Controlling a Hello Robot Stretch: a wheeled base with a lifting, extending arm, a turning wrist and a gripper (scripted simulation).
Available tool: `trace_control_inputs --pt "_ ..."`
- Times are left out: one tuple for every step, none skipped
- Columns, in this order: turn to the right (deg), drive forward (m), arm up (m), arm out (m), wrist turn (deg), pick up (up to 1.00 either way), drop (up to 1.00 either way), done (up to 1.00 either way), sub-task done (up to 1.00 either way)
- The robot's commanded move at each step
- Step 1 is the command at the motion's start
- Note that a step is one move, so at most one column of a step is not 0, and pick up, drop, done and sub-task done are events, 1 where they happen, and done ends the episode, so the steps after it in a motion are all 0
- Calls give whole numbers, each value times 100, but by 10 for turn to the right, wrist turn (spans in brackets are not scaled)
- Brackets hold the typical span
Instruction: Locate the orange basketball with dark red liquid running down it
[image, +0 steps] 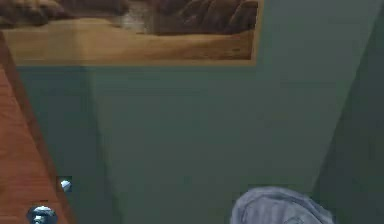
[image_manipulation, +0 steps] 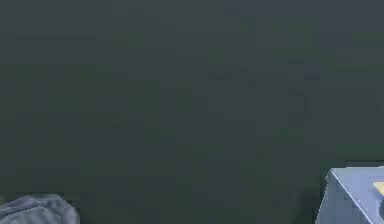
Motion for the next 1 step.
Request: trace_control_inputs --pt "-450 0 0 0 0 0 0 0 0"
